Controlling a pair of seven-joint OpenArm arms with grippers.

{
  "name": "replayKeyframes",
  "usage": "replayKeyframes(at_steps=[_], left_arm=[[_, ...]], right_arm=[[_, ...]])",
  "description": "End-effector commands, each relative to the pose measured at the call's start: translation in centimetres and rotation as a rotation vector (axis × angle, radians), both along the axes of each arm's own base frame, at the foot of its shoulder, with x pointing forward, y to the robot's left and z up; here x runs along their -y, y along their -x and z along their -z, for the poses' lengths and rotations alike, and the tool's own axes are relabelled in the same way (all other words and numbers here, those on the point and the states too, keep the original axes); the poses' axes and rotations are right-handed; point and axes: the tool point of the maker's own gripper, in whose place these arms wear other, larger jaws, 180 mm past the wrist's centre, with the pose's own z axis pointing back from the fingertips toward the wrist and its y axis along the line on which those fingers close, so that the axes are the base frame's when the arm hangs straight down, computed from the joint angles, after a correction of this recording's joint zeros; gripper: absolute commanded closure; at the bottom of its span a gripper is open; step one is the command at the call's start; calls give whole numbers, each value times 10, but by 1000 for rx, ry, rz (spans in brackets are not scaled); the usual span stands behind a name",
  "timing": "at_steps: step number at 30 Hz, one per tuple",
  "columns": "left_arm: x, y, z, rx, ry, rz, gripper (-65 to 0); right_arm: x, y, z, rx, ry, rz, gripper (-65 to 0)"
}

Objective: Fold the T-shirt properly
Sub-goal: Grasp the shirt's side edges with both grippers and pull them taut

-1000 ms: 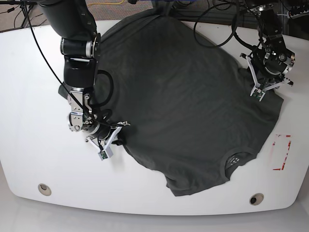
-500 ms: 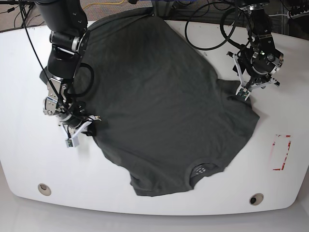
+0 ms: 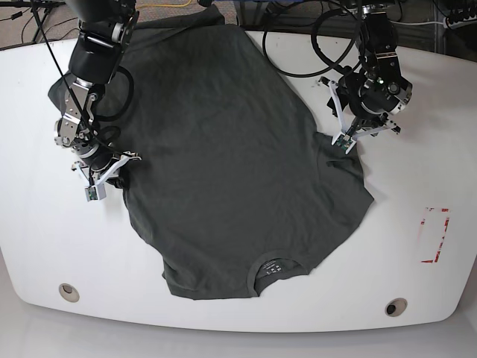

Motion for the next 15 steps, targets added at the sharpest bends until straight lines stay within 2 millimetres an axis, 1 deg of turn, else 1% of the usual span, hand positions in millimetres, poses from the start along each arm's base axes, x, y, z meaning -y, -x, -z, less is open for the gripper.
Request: replayKeyframes(at_steps=[1, 2, 6, 8, 11, 12, 15], left_arm=[[8, -12, -2, 21, 34, -9, -237], [11, -15, -1, 20, 46, -13, -237], [15, -19, 9, -6, 85, -46, -240], [16, -23, 12, -15, 109, -72, -260], [13, -30, 14, -14, 134, -112, -328], [12, -32, 14, -15, 143, -127, -363], [5, -37, 13, -7, 150, -159, -424]], right_arm=[[4, 6, 6, -52, 38, -16, -2], [3, 6, 7, -54, 36, -16, -2], [1, 5, 6, -51, 32, -17, -3], [1, 5, 6, -50, 32, -17, -3], [0, 4, 6, -49, 31, -18, -3], [0, 4, 6, -49, 31, -18, -3], [0, 3, 5, -47, 31, -18, -3]])
